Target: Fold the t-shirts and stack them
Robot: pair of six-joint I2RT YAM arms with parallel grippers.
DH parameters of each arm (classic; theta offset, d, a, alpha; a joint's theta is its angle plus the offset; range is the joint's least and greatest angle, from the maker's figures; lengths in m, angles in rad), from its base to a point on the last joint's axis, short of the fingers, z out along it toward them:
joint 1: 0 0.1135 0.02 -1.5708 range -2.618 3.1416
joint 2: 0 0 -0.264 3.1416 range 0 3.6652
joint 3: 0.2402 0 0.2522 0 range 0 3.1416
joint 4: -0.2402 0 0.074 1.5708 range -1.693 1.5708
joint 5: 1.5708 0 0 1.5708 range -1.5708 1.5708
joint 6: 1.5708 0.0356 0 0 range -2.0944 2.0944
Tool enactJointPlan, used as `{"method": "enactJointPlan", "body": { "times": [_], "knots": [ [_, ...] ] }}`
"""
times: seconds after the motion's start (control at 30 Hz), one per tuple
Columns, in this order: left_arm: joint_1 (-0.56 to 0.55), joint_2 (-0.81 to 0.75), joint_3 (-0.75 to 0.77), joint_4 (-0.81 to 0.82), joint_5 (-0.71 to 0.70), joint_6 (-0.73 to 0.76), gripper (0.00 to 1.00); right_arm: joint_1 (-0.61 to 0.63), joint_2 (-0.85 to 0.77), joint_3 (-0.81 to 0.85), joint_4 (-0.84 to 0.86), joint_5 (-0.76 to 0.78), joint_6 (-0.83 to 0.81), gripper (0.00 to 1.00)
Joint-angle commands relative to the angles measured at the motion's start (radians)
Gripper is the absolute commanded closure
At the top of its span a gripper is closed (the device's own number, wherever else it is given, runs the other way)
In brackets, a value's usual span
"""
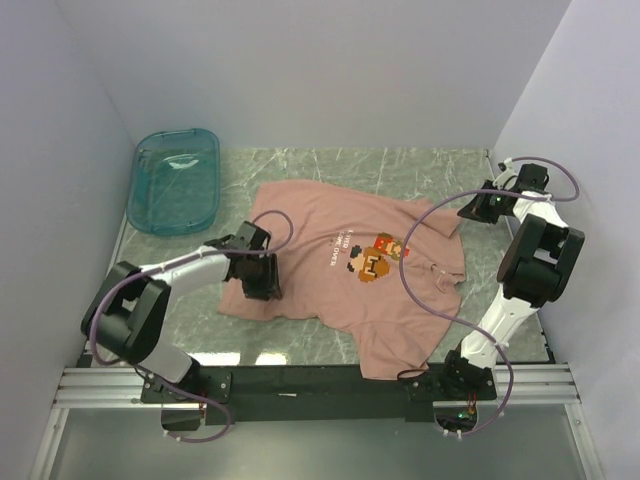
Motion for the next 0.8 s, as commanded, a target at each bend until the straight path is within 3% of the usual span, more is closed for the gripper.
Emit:
{"method": "enactJointPlan", "body": {
  "times": [0.0, 0.2, 0.3, 0.37, 0.43, 0.47, 0.57, 0.67, 0.77],
  "knots": [
    [-0.060, -0.053, -0.099, -0.142, 0.100, -0.083, 0.53, -0.016, -0.076, -0.003, 0.017, -0.034, -0.024, 1.00],
    [-0.165, -0.200, -0.146, -0.186, 0.172, -0.166, 0.52, -0.023, -0.088, -0.017, 0.002, -0.060, -0.044, 1.00],
    [-0.160, -0.291, -0.045, -0.240, 0.045, -0.166, 0.50, -0.023, -0.101, -0.025, -0.006, -0.065, -0.044, 1.00],
    [-0.134, -0.350, 0.035, -0.285, -0.106, -0.146, 0.45, -0.023, -0.110, -0.029, -0.004, -0.072, -0.076, 1.00],
    [-0.081, -0.387, 0.130, -0.241, -0.153, -0.082, 0.34, -0.025, -0.112, -0.031, -0.009, -0.083, -0.077, 1.00],
    [0.008, -0.394, 0.150, -0.210, -0.152, -0.054, 0.30, -0.025, -0.110, -0.029, -0.010, -0.086, -0.077, 1.00],
    [0.216, -0.333, 0.203, -0.039, -0.024, 0.073, 0.23, -0.023, -0.099, -0.023, -0.018, -0.098, -0.079, 1.00],
    [0.312, -0.130, 0.320, 0.008, 0.037, 0.109, 0.25, -0.023, -0.090, -0.022, -0.019, -0.106, -0.079, 1.00],
    [0.335, 0.066, 0.452, 0.033, 0.057, 0.123, 0.30, -0.023, -0.084, -0.018, -0.026, -0.112, -0.083, 1.00]
  ]
}}
